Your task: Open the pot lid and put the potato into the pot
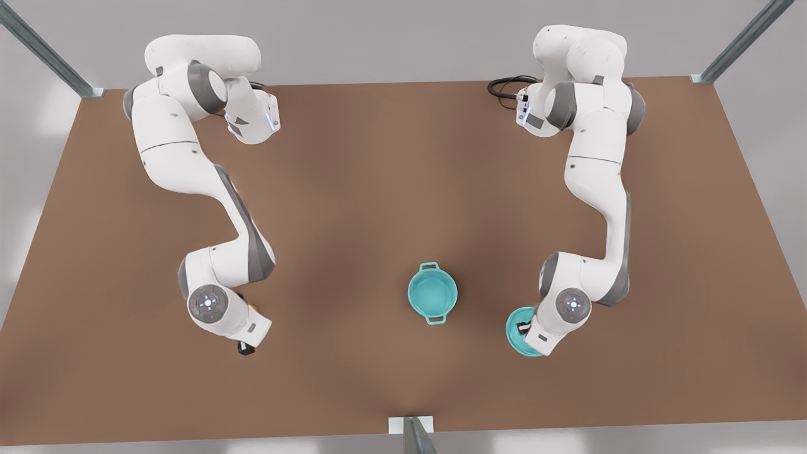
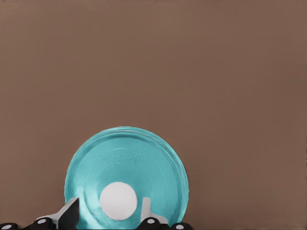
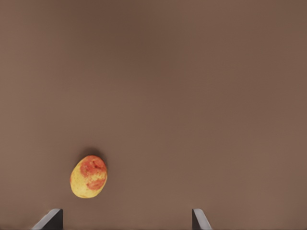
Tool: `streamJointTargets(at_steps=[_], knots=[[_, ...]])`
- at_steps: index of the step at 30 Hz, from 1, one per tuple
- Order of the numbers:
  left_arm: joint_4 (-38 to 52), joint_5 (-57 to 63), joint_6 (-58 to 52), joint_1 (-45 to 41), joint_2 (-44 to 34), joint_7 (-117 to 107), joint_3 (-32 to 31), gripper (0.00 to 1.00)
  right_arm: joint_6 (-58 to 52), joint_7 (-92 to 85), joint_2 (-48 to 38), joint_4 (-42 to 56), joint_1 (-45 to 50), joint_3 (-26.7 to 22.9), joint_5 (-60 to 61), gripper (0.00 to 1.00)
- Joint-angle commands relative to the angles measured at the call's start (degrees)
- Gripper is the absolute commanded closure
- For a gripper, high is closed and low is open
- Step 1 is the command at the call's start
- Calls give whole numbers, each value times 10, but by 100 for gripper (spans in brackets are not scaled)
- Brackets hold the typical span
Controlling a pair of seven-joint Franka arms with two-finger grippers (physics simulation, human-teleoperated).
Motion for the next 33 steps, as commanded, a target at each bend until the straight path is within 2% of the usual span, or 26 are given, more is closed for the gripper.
streamJointTargets(at_steps=[1, 2, 3, 4, 5, 6, 7, 8, 13, 19, 33], knots=[[1, 1, 12, 2, -1, 189, 0, 0, 30, -153, 3, 0, -1, -1, -1, 0], [1, 1, 4, 4, -8, 189, 3, 0, 30, -157, 5, 0, -2, -3, -2, 0], [9, -56, -59, 47, -52, 191, -7, 0, 30, -156, 4, 1, -4, -14, -1, 0], [9, -144, -188, 112, -120, 268, -10, 0, 30, -148, 4, 1, -19, -12, 2, 0], [-6, -142, -289, 136, -210, 306, -8, 0, 30, -143, 4, -1, -27, -12, 7, 0], [-97, -104, -309, 137, -317, 308, -2, 0, 30, -121, 2, -1, -31, -12, 24, 0], [-305, -81, -179, 137, -475, 311, -2, 0, 29, -92, 1, -1, -31, -12, 25, 0], [-337, -77, -134, 136, -498, 312, -2, 0, 29, -63, 1, -4, -38, -11, 23, 0], [-288, -84, -135, 134, -466, 307, -2, 0, 29, -41, 5, -18, -45, -11, 25, 0], [-294, -84, -155, 141, -465, 311, 0, 0, 97, -35, -20, -105, -74, -8, 38, 0], [-294, -84, -161, 138, -461, 311, -4, 0, 143, -2, -22, -161, -91, -7, 58, 0]])
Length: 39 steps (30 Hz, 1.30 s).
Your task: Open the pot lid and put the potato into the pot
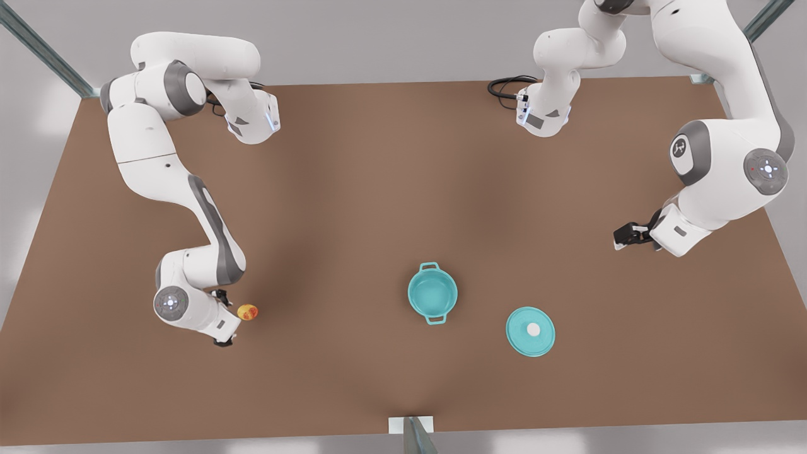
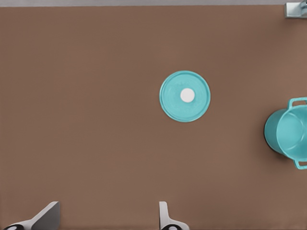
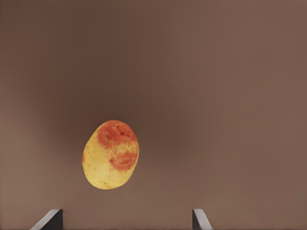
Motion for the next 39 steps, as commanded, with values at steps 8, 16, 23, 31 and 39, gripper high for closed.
streamJointTargets(at_steps=[8, 16, 23, 31, 39], knots=[[15, 7, -65, -3, -35, 31, -33, 0, 56, 18, -4, -44, -8, 0, 2, 0], [15, 7, -56, 0, -33, 34, -30, 0, 85, 25, -27, -90, -16, 6, 2, 0], [15, 7, -57, 0, -33, 34, -30, 0, 103, 39, -20, -92, -10, 7, -3, 0], [15, 7, -56, 0, -33, 34, -30, 0, 103, 61, -20, -92, 4, 7, -3, 0], [15, 8, -56, 0, -31, 34, -30, 0, 107, 63, -14, -91, 6, 7, -3, 0]])
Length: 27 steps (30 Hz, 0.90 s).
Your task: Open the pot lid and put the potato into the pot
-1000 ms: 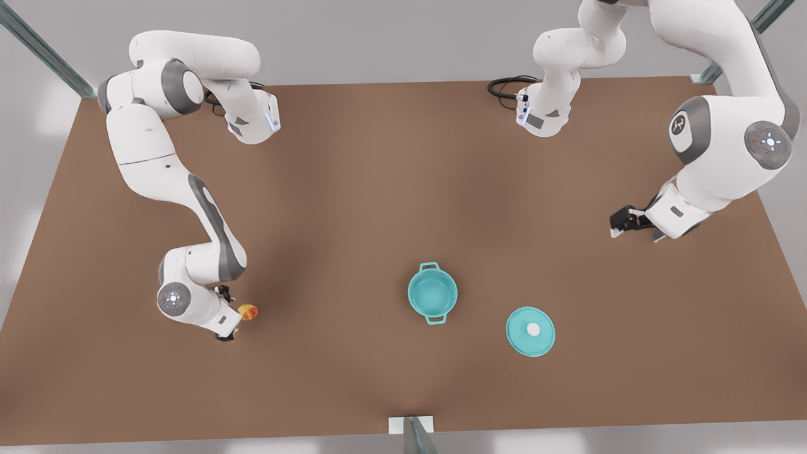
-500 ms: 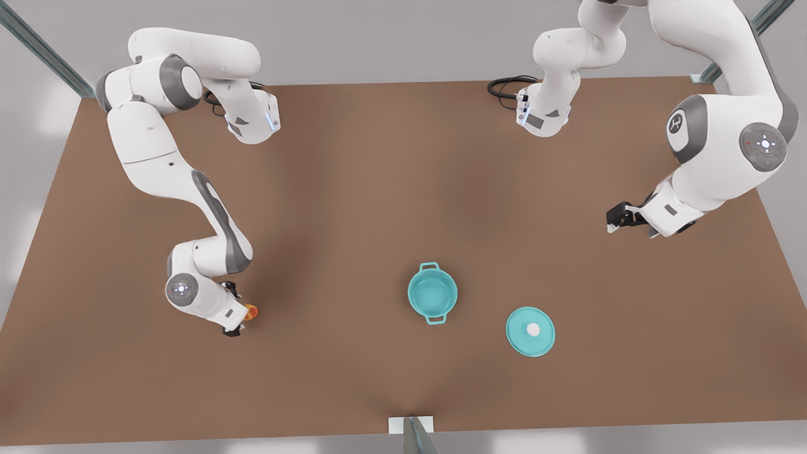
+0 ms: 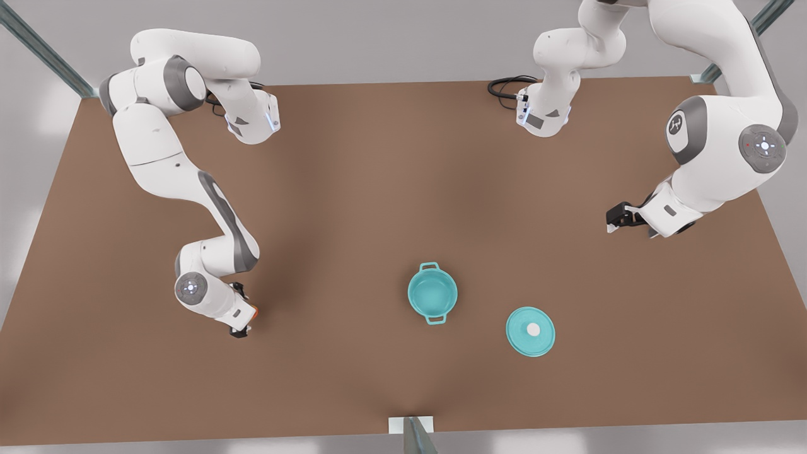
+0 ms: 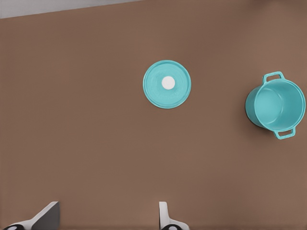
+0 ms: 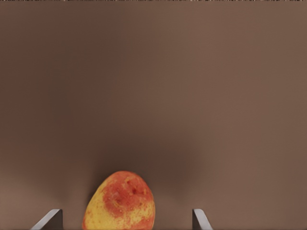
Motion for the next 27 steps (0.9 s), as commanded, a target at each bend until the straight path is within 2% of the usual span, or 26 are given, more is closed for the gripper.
streamJointTargets(at_steps=[1, 4, 19, 27], knots=[[0, 1, 0, 0, 0, 3, 0, 0, 2, 20, 0, 0, 1, 0, 0, 0], [0, 1, 1, 0, 0, 3, 0, 0, 2, 20, 1, 0, 0, 0, 0, 7], [0, 1, 1, 0, 1, 3, 0, 0, 1, 13, 1, 1, -6, -4, 0, 7], [-1, 0, 10, 1, 2, 5, 1, 0, 1, 13, 1, 1, -5, -5, -1, 19]])
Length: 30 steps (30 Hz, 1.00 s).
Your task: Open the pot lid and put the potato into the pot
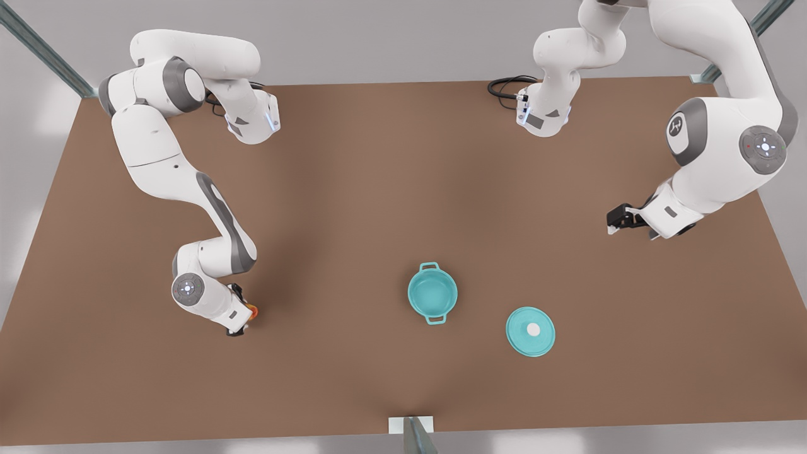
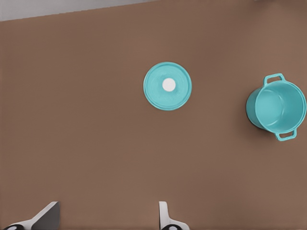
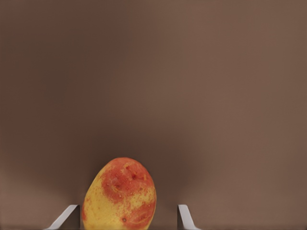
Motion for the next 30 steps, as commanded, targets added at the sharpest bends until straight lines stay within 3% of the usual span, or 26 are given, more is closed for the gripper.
streamJointTargets(at_steps=[1, 14, 21, 30], knots=[[0, 0, 3, 0, -1, 2, 0, 0, -1, 2, -1, 0, 1, 0, 1, 21], [0, 0, 3, 0, -1, 2, 0, 0, -4, -2, 3, 3, 0, 0, 0, 31], [0, 0, 3, 0, 0, 2, 0, 0, -5, -1, 3, 3, 1, 0, 0, 48], [0, 0, 1, 0, -2, 2, 0, 0, -59, -5, -26, 3, 1, 10, 1, 51]])
